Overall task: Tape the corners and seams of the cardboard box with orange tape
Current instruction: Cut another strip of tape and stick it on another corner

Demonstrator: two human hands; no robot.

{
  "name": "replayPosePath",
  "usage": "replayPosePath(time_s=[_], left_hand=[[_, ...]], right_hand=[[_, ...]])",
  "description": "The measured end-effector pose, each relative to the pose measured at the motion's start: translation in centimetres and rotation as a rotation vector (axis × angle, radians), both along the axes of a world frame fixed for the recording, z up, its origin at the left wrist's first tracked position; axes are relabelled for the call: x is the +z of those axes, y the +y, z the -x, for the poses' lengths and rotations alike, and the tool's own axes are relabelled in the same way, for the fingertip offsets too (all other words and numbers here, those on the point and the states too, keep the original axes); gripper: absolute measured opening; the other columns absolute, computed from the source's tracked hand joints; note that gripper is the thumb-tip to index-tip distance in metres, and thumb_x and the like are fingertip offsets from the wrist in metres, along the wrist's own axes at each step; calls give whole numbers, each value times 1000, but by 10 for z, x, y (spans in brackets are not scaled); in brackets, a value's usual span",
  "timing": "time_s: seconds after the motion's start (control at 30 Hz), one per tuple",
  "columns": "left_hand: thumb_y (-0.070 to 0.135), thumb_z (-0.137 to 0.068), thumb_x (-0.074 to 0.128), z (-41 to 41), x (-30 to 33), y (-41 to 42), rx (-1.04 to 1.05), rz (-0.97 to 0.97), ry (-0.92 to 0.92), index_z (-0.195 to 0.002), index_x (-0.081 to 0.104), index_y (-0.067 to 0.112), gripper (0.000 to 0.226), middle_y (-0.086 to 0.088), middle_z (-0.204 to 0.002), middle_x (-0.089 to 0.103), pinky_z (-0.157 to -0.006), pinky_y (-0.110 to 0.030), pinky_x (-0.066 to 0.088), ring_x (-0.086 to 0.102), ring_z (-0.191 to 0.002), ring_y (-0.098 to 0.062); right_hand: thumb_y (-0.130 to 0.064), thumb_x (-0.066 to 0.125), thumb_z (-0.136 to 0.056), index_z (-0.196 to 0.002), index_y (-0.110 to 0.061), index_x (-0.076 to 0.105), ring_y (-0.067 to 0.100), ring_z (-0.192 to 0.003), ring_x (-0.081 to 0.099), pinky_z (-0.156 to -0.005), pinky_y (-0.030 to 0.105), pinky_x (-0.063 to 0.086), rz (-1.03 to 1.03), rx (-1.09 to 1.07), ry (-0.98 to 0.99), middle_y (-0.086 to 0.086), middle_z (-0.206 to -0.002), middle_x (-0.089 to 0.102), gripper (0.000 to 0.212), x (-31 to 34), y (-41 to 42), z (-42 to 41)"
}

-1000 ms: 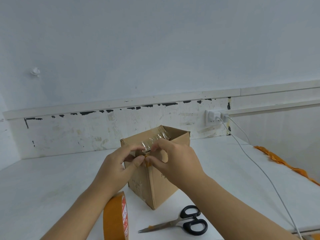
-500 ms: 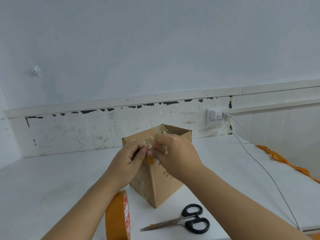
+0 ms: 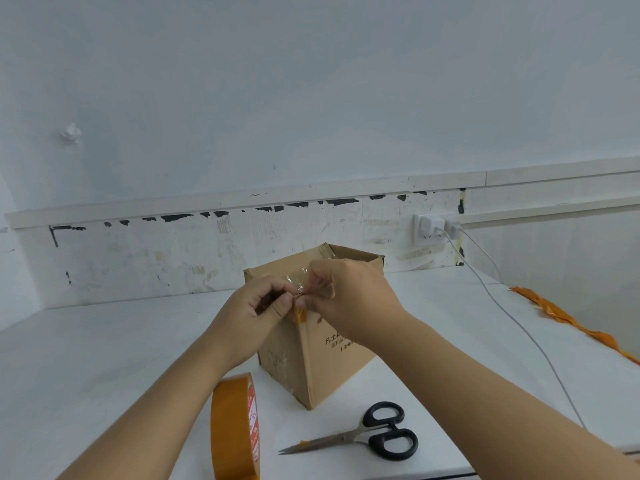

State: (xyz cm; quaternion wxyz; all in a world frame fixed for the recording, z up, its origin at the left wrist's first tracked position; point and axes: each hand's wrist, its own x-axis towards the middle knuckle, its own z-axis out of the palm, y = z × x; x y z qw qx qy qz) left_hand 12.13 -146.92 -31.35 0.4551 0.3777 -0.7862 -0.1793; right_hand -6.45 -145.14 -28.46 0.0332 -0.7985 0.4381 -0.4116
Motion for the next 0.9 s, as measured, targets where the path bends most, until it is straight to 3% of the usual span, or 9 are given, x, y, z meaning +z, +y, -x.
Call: replayPosePath(time_s=[0.13,0.3,0.47,0.6,0.77,0.9], left_hand=[[36,-88,50,-4,-3,3,-40,-7,-7,-100,66,25,24,10,-94,63,-79,-25,52,59,-90,-12],[26,-89,53,-2,-4,1,-27,30,-10,-99,65,24,16,14,-94,63,-78,-16,49,59,-92,-10],[19,-90,55,3,-7,-1,25,71,-1,-96,63,28,13,6,-94,63,-76,-18,47,58,-87,-9],[17,-90,57,-6,-5,1,-34,28,-48,-102,63,33,21,17,-98,60,-80,-14,47,57,-93,-5],[20,-87,64,-6,-7,-1,47,52,-99,-102,59,36,23,21,-94,55,-76,-16,48,52,-88,-3],[25,-87,64,-7,-7,-2,61,52,-128,-102,58,42,24,22,-95,54,-76,-16,48,52,-88,-3]], right_hand=[[-34,73,-79,-82,-25,66,4,-76,61,-65,29,50,-23,34,-8,-11,-83,70,12,1,1,5],[-37,74,-77,-82,-27,66,-6,-69,50,-56,17,37,-21,35,-21,-17,-74,61,13,-2,1,6],[-35,75,-76,-78,-27,63,3,-70,54,-57,26,45,-23,-7,-38,-12,-75,64,14,-2,1,0],[-36,74,-77,-80,-27,64,-3,-63,50,-53,20,37,-23,32,-14,-12,-75,64,14,-2,3,5],[-36,76,-75,-85,-27,61,7,-84,53,-66,26,45,-9,25,19,-9,-84,64,20,-4,5,3],[-36,74,-77,-87,-27,57,10,-88,50,-69,31,46,11,5,44,-10,-87,61,22,-6,3,1]])
